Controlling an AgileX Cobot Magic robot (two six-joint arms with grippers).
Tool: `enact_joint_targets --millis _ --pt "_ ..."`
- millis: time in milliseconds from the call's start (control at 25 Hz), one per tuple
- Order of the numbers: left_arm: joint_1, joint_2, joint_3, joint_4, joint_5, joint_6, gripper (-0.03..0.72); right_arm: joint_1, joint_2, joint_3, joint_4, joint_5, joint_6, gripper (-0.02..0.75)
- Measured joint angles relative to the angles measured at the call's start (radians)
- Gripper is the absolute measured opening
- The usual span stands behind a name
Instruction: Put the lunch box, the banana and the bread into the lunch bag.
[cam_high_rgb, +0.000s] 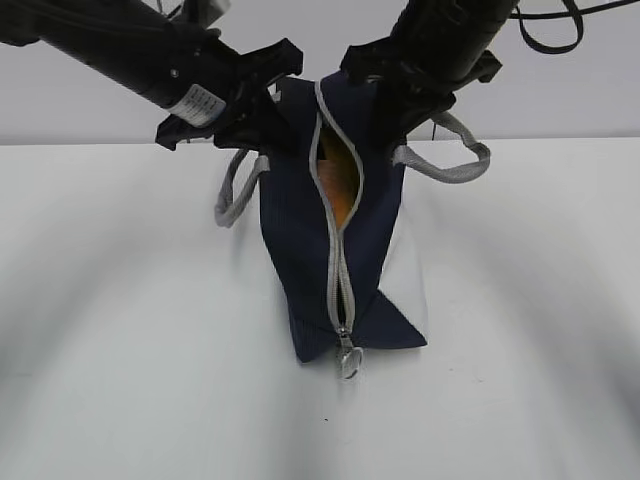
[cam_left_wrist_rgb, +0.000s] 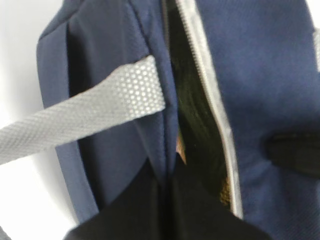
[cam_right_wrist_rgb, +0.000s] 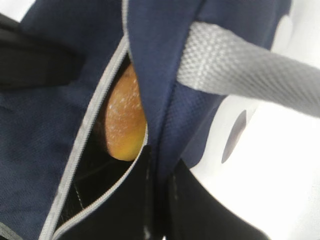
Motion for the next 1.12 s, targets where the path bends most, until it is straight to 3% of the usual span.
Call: enact_joint_targets --millis 240,360,400,560,640,920,1120 --pt "0.0 0.02 -0.021 0.002 0.002 0.0 -0.003 0.0 0.033 0.0 -0.011 -0.004 0.021 -0.008" --pt "-0.001 0.02 -0.021 0.02 0.001 0.0 0.043 0.0 0.033 0.0 -0.015 -0.004 0.039 0.054" --pt "-0.001 0.02 -0.021 0.023 0.001 0.0 0.085 0.0 0.033 0.0 -0.015 -0.004 0.041 0.092" --pt "-0.001 0.018 -0.024 0.026 0.033 0.0 0.392 0.0 0.033 0.0 -0.021 -0.006 0.045 0.331" --pt "-0.001 0.009 -0.024 0.029 0.056 0.014 0.485 0.0 0.033 0.0 -0.021 -0.006 0.045 0.414" --pt "-0.001 -0.1 -0.025 0.054 0.074 0.076 0.52 0.0 -0.055 0.005 -0.021 -0.006 0.052 0.459" --pt "-0.001 -0.165 -0.025 0.124 0.107 0.082 0.518 0.0 -0.198 0.103 -0.009 -0.007 0.047 0.459"
